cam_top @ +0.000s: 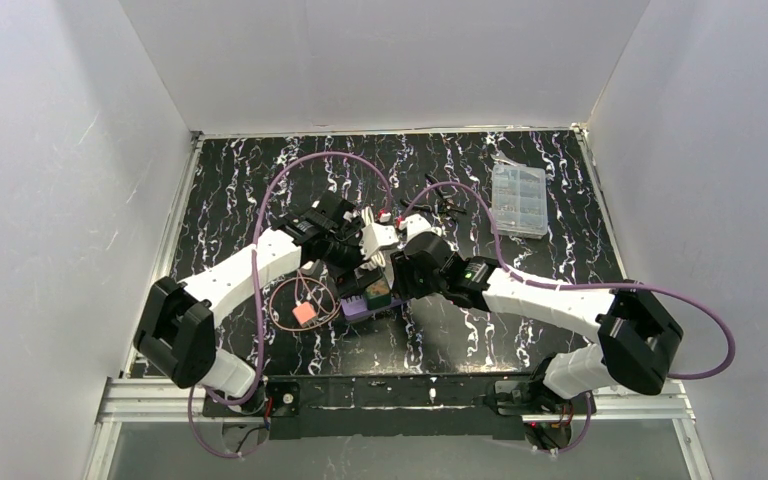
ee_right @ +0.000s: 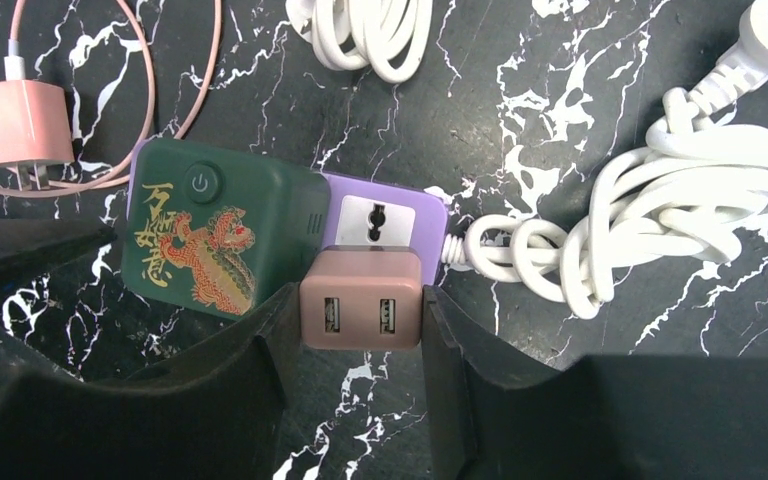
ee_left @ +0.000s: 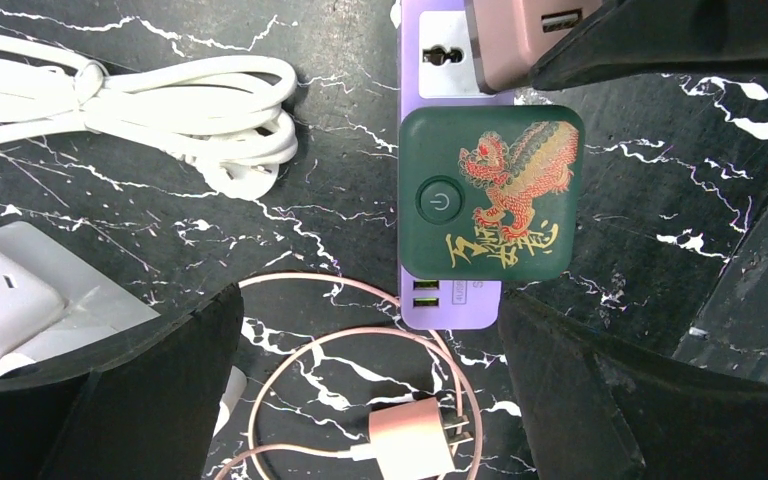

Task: Insert the plug
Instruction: Insert the plug into the socket.

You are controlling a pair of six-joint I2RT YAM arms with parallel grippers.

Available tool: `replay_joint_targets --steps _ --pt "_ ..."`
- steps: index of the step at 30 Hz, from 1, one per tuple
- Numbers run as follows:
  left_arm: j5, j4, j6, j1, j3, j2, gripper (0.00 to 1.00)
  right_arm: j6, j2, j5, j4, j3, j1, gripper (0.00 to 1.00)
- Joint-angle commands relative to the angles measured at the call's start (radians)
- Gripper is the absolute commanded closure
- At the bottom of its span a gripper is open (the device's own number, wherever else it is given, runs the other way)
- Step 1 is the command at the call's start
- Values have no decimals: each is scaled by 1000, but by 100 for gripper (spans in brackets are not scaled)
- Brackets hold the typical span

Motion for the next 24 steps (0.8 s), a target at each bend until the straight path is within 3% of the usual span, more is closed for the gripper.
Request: replay_joint_targets --steps 1,24 --pt "-23 -1 9 -17 36 16 2 -33 -15 -22 -81 -3 8 99" --pt "-23 4 16 -21 31 30 4 -60 60 -60 -27 -39 -20 99"
